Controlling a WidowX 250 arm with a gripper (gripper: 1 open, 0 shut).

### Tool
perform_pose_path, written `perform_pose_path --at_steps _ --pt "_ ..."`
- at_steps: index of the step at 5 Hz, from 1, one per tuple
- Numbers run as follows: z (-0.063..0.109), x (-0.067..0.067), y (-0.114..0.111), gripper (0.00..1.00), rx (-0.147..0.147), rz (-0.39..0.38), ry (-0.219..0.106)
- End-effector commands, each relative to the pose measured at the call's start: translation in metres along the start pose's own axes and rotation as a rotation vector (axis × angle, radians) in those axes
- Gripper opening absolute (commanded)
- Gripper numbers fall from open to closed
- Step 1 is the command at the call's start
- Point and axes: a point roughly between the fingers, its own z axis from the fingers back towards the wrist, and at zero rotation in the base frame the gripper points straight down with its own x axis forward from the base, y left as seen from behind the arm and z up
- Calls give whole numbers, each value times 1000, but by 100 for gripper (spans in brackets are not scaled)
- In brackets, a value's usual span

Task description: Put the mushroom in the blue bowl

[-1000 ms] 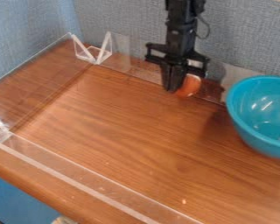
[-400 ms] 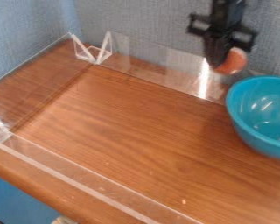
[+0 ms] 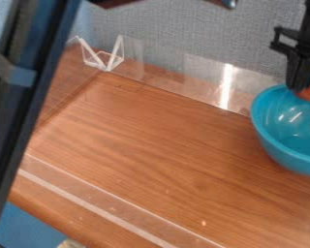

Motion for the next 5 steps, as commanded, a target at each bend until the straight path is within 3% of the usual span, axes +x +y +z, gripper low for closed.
perform_pose_path --at_steps 1,5 --pt "32 5 -4 0 6 -13 -94" --pt "53 -2 -3 0 8 -5 -128"
